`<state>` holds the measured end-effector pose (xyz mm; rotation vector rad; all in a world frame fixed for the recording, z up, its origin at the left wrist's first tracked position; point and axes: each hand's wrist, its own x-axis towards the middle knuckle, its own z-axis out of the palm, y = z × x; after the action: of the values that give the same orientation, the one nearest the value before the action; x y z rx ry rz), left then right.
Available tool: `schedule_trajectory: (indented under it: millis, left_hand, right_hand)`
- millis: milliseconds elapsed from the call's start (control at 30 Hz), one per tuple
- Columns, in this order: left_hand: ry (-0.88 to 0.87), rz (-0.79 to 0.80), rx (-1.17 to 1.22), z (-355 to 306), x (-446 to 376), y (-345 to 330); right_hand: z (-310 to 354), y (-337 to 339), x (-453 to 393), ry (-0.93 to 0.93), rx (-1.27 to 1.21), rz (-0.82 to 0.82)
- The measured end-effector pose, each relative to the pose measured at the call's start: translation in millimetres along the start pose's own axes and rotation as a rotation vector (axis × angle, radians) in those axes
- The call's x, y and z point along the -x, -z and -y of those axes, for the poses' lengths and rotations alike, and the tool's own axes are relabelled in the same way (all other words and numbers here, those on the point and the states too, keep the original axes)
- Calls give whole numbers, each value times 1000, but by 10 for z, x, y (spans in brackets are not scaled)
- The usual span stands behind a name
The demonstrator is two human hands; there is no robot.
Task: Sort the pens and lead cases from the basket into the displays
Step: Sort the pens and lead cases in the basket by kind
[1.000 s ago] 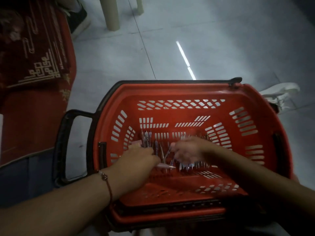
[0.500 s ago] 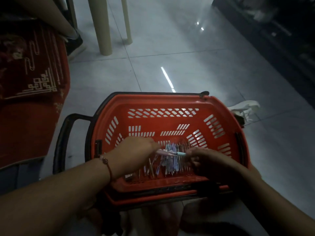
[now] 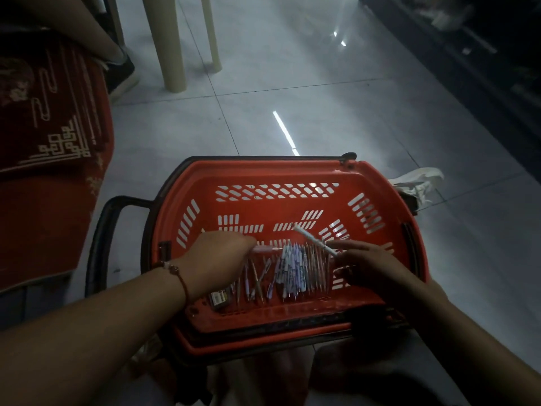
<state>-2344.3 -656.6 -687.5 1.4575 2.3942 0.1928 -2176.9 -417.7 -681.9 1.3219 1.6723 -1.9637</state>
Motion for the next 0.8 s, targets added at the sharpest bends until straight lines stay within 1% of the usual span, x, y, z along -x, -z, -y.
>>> schedule_trajectory:
  millis: [67, 200, 300, 467, 667, 733, 800]
  left_hand:
    - [8, 21, 15, 17, -8, -24]
    - [17, 59, 38, 49, -35, -61]
    - [5, 67, 34, 48, -66, -87]
    - [8, 93, 44, 67, -105, -149]
    - [7, 156, 74, 53, -138, -200]
    - [5, 159, 74, 51, -147, -201]
    - [14, 162, 72, 63, -151, -210]
  right_hand:
    - [44, -26, -48, 2, -4, 73]
    - [182, -71, -175, -103, -77, 277]
    - [227, -81, -289, -135, -143, 317]
    - [199, -8, -519, -143, -179, 217]
    - [115, 29, -848, -87, -179, -54]
    - [37, 25, -1024, -49, -102, -106]
    - [-36, -29, -1179, -1, 110, -148]
